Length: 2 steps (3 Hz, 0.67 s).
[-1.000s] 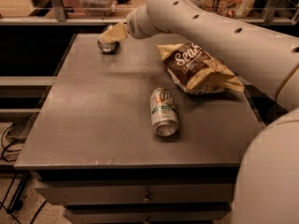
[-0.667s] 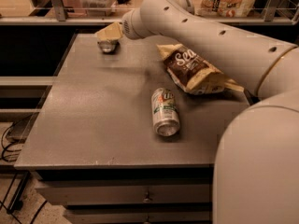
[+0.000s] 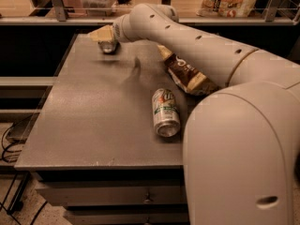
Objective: Pick green can
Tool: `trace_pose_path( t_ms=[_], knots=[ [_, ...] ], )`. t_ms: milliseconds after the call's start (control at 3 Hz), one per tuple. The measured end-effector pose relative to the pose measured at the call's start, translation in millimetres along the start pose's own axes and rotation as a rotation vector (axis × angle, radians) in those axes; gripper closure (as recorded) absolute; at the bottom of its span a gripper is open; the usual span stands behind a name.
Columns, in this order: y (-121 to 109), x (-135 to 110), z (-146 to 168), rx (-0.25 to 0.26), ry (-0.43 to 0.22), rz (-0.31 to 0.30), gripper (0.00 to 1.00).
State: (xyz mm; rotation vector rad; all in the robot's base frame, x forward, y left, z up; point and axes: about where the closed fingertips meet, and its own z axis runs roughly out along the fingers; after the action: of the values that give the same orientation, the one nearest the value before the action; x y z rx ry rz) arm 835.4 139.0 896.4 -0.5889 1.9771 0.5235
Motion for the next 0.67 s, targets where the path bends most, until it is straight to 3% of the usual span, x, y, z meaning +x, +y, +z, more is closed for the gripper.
trace_pose_path(
  t_ms=[333, 667],
  knots=[
    [-2, 10, 25, 0.009, 0.025, 0.028, 0.0],
    [0, 17, 44, 0.002, 0.044, 0.053, 0.18]
  ],
)
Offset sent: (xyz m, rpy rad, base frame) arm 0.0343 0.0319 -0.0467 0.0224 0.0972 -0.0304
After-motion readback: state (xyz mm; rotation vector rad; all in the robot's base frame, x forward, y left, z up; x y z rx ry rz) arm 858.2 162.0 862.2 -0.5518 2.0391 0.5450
